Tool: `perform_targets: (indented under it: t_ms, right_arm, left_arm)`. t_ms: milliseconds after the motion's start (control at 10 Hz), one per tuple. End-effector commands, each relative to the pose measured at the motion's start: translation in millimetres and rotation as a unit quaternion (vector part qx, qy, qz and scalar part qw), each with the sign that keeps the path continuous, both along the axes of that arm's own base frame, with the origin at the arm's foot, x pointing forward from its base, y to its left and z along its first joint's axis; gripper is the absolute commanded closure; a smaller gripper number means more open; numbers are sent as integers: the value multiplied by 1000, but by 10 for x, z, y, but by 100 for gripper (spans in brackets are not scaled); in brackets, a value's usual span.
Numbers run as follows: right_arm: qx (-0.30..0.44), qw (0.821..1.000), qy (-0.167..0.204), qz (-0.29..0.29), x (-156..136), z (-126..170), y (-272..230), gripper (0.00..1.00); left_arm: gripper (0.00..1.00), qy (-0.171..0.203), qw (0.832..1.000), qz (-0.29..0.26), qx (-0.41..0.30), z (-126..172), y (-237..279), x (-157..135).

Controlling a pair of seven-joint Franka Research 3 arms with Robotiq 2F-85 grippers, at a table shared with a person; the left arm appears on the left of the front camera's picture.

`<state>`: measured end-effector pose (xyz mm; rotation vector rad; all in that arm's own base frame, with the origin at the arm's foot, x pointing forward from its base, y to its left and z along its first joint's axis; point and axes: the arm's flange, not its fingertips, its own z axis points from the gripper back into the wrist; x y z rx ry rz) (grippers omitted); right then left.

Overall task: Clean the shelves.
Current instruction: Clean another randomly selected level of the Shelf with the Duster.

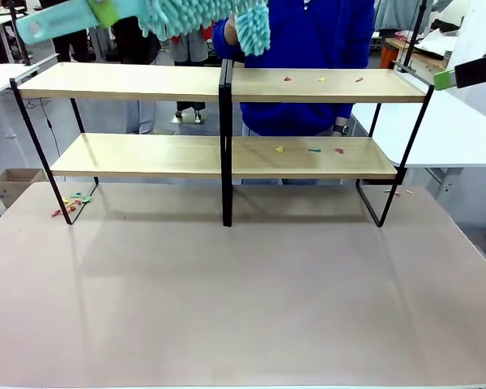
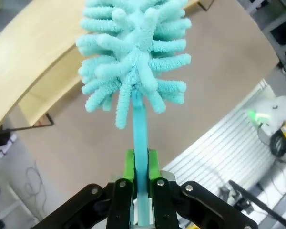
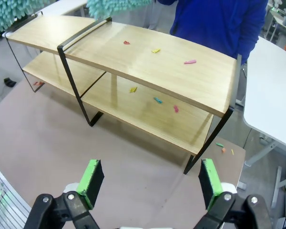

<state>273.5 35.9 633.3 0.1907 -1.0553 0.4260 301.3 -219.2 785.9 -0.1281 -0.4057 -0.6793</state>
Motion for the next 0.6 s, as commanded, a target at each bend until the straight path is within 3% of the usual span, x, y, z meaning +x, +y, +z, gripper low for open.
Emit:
perform_targets:
  t_ms: [0,100,200,300,500]
  right_arm:
    - [3,1000,0,2,2,3,0,0]
    - [3,1000,0,2,2,3,0,0]
    - [3,1000,0,2,2,3,0,0]
    - [3,1000,0,2,2,3,0,0]
    - [3,1000,0,2,2,3,0,0]
  left_arm:
    - [88,25,996,-82,10,-167,975,-563]
    - [88,29,993,-112,12,-461,1876,-1110]
    - [88,36,993,-109,6,-704,2460,-1465]
    - [88,63,992,-109,-7,-955,2972,-1864]
    - [88,75,987,-131,-51,-1382,3552,-2452]
